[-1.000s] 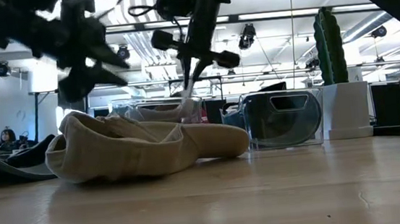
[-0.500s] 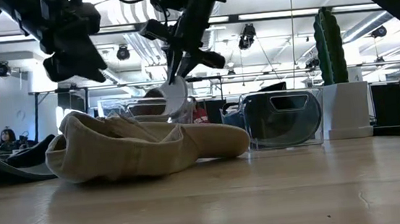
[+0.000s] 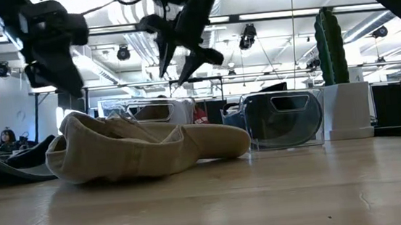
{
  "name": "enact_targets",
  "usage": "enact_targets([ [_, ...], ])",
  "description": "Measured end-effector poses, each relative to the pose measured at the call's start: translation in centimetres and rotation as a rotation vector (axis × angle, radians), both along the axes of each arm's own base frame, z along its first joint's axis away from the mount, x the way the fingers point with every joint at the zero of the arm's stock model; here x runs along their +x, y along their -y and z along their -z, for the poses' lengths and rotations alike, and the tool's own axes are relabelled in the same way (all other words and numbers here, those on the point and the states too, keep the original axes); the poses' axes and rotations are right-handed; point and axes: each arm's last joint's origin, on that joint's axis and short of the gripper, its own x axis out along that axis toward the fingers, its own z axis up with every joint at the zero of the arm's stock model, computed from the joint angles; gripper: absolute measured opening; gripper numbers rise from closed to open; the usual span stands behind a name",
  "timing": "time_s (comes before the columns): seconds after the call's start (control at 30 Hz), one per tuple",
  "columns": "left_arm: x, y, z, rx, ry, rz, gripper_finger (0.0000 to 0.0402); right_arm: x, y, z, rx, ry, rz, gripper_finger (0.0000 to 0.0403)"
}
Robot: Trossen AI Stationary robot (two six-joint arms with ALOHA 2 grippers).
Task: Pick & Place hat
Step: Adjust the left transparent bin
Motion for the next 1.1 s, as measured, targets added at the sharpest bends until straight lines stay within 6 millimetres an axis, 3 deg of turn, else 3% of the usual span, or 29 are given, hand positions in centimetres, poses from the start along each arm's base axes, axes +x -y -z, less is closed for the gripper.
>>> enact_targets([
  [0.2,-1.2,0.2,1.2,-0.034,-0.073,-0.033,0.0149,-0.9,-2.3,-1.9,-0.003,0.006,-0.252,0.0239],
  [0.33,-1.7,0.0,3.5,-0.008,-0.122,-0.086,0.0149,-2.1,-5.0,-1.4,0.075,-0.113,-0.485,0.0237],
  [0.5,-1.8,-0.4,6.0,0.024,-0.083,-0.148,0.0149,-2.9,-7.8,-0.2,0.106,-0.242,-0.606,0.0227],
  [0.6,-1.5,-0.9,6.6,0.023,-0.025,-0.172,0.0149,-2.5,-8.6,1.0,0.106,-0.238,-0.605,0.0222],
  [0.8,-1.6,-2.8,6.9,0.128,-0.023,-0.29,0.0149,-0.6,-8.3,3.8,0.121,-0.092,-0.47,0.0219],
  [0.97,-1.8,-5.0,6.9,0.266,-0.015,-0.377,0.0149,0.7,-8.2,4.6,0.118,0.039,-0.417,0.0219],
  [1.1,-1.8,-6.8,7.1,0.312,0.031,-0.406,0.0149,0.7,-7.9,5.5,0.109,0.036,-0.359,0.0219],
])
